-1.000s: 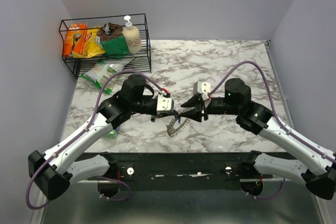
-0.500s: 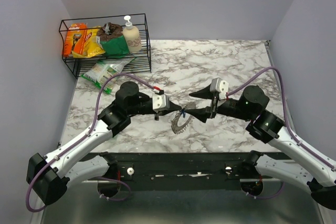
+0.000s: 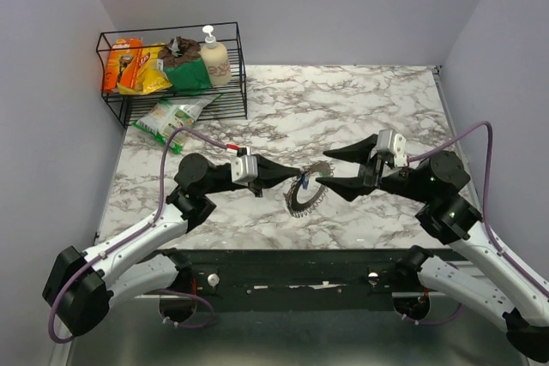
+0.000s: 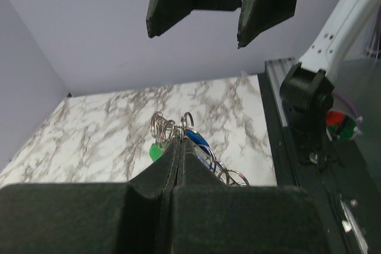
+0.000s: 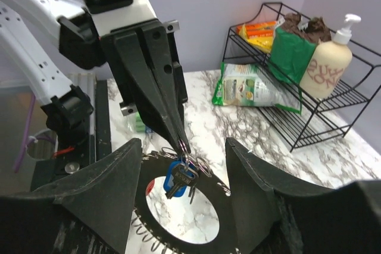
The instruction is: Put the keys on the keyring
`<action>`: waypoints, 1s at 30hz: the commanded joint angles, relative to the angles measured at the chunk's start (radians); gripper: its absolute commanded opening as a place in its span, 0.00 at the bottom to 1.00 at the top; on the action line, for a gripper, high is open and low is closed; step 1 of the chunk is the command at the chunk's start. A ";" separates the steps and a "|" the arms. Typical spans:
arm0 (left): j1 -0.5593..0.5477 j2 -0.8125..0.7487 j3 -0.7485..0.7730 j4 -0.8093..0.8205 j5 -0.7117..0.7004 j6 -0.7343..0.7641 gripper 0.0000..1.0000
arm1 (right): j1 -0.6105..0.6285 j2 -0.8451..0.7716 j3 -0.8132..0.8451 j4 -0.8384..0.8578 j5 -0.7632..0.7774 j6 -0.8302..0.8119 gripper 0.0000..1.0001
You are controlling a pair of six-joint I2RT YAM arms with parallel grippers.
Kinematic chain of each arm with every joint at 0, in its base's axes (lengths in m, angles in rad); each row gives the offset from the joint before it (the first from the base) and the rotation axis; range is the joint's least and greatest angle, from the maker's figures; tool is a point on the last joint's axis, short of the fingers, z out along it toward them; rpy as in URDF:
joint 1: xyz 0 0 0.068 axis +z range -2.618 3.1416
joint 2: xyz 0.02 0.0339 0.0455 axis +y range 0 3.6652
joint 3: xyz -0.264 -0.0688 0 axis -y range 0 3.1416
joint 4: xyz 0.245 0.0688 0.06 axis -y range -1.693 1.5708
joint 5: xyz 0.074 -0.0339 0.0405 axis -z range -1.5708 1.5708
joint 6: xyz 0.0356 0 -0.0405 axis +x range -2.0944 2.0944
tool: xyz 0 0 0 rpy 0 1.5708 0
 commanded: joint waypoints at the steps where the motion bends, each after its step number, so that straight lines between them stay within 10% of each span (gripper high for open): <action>1: -0.005 0.042 -0.012 0.383 0.007 -0.183 0.00 | -0.011 -0.007 0.000 0.046 -0.064 0.041 0.66; 13: -0.002 0.210 -0.043 0.905 -0.008 -0.481 0.00 | -0.022 0.017 0.005 0.121 -0.138 0.115 0.64; 30: -0.004 0.155 -0.037 0.762 0.040 -0.386 0.00 | -0.024 0.057 -0.012 0.103 -0.031 0.098 0.38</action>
